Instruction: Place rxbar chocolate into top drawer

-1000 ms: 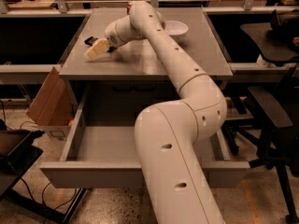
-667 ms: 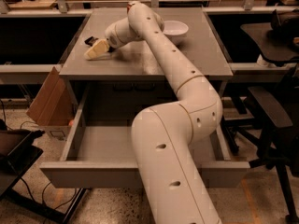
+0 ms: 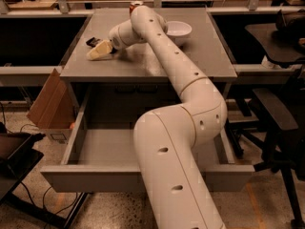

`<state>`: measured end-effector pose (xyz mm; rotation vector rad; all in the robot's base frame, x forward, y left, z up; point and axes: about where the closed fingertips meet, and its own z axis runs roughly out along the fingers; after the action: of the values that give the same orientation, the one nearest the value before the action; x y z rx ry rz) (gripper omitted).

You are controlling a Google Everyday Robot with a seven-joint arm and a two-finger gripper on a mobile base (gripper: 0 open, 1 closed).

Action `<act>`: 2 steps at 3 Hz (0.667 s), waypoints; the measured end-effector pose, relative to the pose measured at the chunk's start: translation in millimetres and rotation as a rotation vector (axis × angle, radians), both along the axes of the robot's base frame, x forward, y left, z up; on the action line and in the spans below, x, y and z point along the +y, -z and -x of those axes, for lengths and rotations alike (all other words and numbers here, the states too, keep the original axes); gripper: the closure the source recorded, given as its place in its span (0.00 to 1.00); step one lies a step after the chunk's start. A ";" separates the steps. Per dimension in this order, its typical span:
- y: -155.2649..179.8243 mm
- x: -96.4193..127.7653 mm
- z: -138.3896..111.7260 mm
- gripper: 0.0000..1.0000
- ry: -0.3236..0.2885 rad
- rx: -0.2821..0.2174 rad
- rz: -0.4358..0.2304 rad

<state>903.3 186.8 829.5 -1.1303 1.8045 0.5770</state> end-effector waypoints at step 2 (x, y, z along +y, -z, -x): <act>7.8 3.4 -2.5 0.41 0.010 0.004 0.005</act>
Offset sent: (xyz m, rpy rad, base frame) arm 0.0024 0.0025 -0.0071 -0.0041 0.0032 -0.0096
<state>905.8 190.1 821.7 -1.1237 1.8147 0.5701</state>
